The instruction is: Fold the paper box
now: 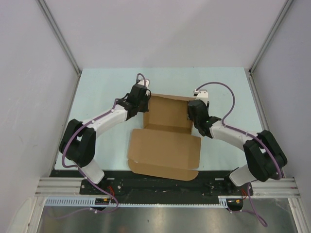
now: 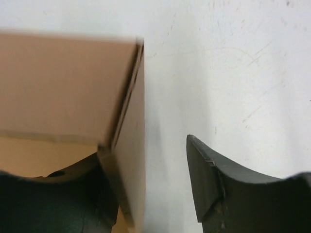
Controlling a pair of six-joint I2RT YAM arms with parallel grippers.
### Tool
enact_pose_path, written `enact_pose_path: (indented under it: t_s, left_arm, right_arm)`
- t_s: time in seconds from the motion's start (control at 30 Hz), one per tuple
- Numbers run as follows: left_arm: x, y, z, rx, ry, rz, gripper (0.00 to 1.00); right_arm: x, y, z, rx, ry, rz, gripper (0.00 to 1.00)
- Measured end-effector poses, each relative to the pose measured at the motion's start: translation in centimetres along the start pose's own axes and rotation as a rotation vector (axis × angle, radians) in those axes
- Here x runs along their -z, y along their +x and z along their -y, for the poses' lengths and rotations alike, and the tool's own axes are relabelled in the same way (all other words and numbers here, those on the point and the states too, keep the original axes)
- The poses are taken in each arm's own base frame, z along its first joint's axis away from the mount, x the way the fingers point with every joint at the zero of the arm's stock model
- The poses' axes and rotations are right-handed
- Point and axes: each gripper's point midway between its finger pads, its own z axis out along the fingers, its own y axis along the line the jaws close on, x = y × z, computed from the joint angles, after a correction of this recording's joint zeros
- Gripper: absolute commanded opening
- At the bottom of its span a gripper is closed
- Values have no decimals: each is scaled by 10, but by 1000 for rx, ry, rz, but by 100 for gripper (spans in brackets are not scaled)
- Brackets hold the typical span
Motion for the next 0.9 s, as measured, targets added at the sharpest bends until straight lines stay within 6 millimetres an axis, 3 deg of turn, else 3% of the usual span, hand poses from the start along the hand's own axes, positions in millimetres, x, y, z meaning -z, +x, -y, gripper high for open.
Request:
enact_pose_path:
  t_s: [0.03, 0.13, 0.2, 0.3, 0.37, 0.43, 0.5, 0.6, 0.63, 0.77, 0.9]
  left_arm:
    - [1, 0, 0, -2, -1, -6, 1]
    - [3, 4, -1, -7, -5, -28, 3]
    - [4, 6, 2, -4, 0, -41, 7]
    - [5, 7, 2, -5, 0, -47, 20]
    - [8, 8, 3, -5, 4, -52, 34]
    - [11, 9, 4, -10, 9, -57, 47]
    - [18, 9, 5, -16, 19, -65, 54]
    - [30, 5, 8, -21, 42, -59, 64]
    - [34, 2, 9, -23, 50, -51, 67]
    - [60, -17, 13, -17, 95, 8, 69]
    - [82, -38, 20, -7, 145, 75, 69]
  right_arm:
    - [4, -5, 0, -7, -5, 9, 41]
    - [12, -20, -1, -33, -32, 33, 25]
    - [13, -23, -6, -36, -55, 27, 23]
    - [14, -18, -7, -32, -74, -1, 20]
    - [14, -16, -7, -29, -77, -12, 17]
    - [15, -13, -7, -27, -78, -25, 17]
    - [15, -11, -6, -28, -76, -43, 18]
    - [18, -14, -4, -44, -77, -85, 29]
    - [19, -17, -4, -53, -79, -91, 37]
    - [22, -33, -2, -102, -82, -107, 42]
    - [23, -33, 3, -113, -78, -137, 42]
